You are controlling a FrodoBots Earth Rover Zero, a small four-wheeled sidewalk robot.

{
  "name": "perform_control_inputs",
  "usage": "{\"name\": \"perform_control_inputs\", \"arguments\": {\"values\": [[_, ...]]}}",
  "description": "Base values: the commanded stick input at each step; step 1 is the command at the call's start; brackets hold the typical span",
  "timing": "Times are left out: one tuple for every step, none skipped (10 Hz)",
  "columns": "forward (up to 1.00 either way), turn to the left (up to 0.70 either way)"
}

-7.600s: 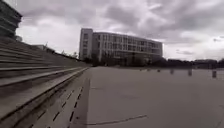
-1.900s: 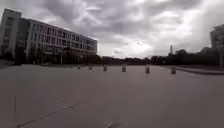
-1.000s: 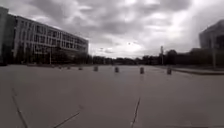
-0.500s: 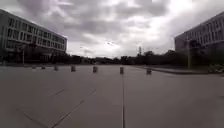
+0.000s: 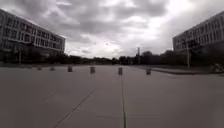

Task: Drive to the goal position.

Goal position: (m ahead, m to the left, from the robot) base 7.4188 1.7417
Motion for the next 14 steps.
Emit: {"name": "perform_control_inputs", "arguments": {"values": [[0.70,-0.35],[0.70,-0.35],[0.70,-0.35],[0.70,-0.35],[0.70,-0.35],[0.70,-0.35],[0.70,-0.35],[0.70,-0.35],[0.70,-0.35],[0.70,-0.19],[0.70,0.00],[0.70,0.00],[0.70,0.00],[0.70,0.00]]}}
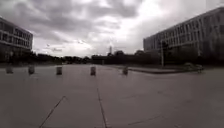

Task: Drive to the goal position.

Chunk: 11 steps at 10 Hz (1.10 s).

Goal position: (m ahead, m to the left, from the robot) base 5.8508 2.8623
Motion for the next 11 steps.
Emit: {"name": "perform_control_inputs", "arguments": {"values": [[0.70,0.00],[0.70,0.00],[0.70,0.00],[0.70,0.00],[0.70,0.00],[0.70,0.00],[0.70,0.00],[0.70,0.10],[0.70,0.30],[0.70,0.35],[0.70,0.35]]}}
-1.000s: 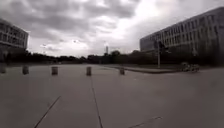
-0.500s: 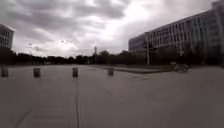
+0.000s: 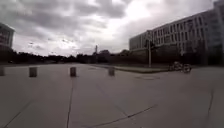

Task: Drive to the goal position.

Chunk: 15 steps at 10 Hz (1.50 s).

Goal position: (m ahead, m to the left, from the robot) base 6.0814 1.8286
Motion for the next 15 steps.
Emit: {"name": "perform_control_inputs", "arguments": {"values": [[0.70,0.35],[0.70,0.35],[0.70,0.35],[0.70,0.35],[0.70,0.35],[0.70,0.35],[0.70,0.35],[0.70,0.35],[0.70,0.13],[0.70,0.00],[0.70,0.00],[0.70,-0.04],[0.70,-0.35],[0.70,-0.35],[0.70,-0.35]]}}
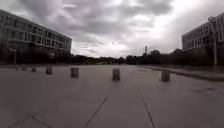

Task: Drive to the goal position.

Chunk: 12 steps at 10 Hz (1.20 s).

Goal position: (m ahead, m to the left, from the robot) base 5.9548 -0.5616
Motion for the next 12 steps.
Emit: {"name": "perform_control_inputs", "arguments": {"values": [[0.70,-0.35],[0.70,-0.35],[0.70,-0.35],[0.70,-0.35],[0.70,-0.35],[0.70,-0.35],[0.70,-0.35],[0.70,-0.35],[0.70,-0.35],[0.70,-0.35],[0.70,-0.35],[0.70,-0.35]]}}
